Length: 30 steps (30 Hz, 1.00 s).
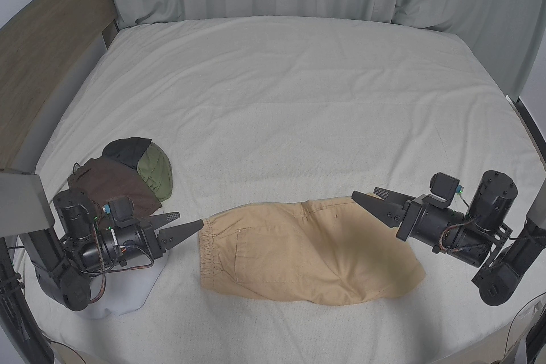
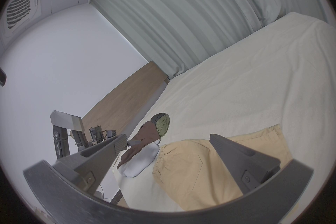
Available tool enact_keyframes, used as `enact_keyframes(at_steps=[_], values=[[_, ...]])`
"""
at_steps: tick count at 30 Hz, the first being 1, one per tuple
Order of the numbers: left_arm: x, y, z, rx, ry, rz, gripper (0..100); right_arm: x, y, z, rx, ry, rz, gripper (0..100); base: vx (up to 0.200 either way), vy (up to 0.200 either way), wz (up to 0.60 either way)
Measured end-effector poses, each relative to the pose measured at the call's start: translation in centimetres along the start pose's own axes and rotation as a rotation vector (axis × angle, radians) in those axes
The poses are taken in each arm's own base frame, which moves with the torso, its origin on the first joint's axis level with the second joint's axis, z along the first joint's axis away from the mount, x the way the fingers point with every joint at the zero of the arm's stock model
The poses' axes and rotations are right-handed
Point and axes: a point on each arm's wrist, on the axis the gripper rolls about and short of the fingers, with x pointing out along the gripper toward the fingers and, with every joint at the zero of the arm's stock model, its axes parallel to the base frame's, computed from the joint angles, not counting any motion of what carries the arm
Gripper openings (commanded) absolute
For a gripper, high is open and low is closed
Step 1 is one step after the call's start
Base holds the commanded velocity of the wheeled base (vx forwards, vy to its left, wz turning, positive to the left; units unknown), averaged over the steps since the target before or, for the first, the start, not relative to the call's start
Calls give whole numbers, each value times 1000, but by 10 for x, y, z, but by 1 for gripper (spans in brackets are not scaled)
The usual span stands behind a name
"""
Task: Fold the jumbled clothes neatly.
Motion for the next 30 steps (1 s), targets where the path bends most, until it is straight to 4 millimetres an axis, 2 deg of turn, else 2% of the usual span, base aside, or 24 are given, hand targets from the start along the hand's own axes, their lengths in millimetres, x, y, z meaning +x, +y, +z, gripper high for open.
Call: enact_keyframes(at_steps=[5, 9, 14, 19, 30], values=[[9, 8, -7, -61, 22, 2, 100, 0, 0, 0, 0, 0, 0, 100, 0, 0, 0], [19, 11, -13, -173, 37, -1, 100, 0, 0, 0, 0, 0, 0, 100, 0, 0, 0], [38, 22, -18, -257, 16, 55, 100, 0, 0, -1, 1, 3, 1, 100, 0, 0, 0], [59, 34, -27, -295, 4, 93, 100, 0, 0, -2, 3, 6, 2, 100, 0, 0, 0], [83, 50, -41, -317, -16, 148, 100, 2, 0, -2, 4, 8, 1, 100, 0, 0, 0]])
